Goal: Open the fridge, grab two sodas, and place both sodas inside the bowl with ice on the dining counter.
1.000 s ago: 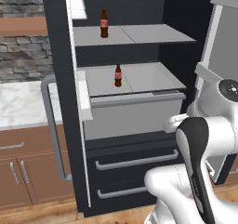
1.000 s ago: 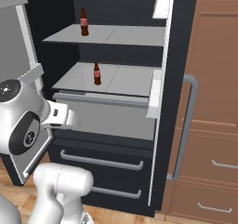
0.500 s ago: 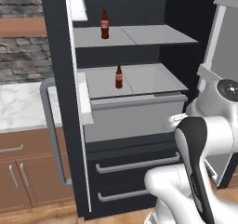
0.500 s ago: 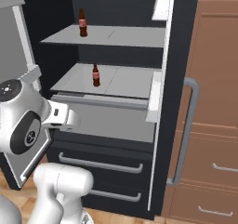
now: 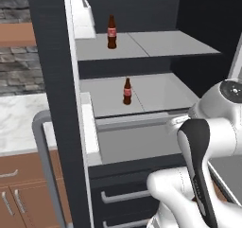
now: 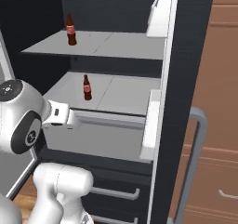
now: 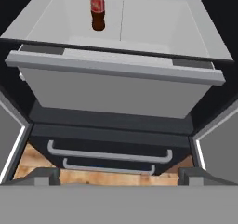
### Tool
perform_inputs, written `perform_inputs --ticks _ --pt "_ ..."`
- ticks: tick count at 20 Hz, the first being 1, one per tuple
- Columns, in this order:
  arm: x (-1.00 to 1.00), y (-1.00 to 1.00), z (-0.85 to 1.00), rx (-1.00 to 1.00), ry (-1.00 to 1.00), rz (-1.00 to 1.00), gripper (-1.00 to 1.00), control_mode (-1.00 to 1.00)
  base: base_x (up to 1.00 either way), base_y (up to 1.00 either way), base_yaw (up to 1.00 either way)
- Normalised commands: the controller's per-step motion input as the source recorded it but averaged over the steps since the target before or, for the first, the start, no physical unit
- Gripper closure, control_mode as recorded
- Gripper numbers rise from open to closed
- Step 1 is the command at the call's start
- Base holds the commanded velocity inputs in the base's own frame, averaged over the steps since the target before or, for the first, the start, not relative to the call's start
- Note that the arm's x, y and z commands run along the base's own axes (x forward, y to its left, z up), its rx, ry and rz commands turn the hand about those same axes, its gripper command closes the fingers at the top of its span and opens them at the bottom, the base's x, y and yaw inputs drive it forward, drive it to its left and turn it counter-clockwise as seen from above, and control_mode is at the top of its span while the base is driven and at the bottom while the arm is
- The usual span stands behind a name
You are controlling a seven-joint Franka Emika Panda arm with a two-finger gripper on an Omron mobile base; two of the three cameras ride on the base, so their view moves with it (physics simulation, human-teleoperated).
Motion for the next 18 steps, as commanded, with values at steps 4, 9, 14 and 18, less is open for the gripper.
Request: perform_inputs --ticks 4,9,14,18 --pt "0.0 0.0 0.0 0.0 0.0 0.0 -1.0 1.0 0.63 0.11 0.0" --pt "0.01 0.0 -0.11 0.04 -0.06 0.05 -1.0 -1.0 0.16 0.0 0.01" --pt "0.0 0.01 -0.18 0.15 -0.39 0.22 -1.0 -1.0 0.0 0.0 0.0" --pt "0.12 0.35 0.0 0.08 -0.4 0.1 -1.0 -1.0 0.0 0.0 0.0"
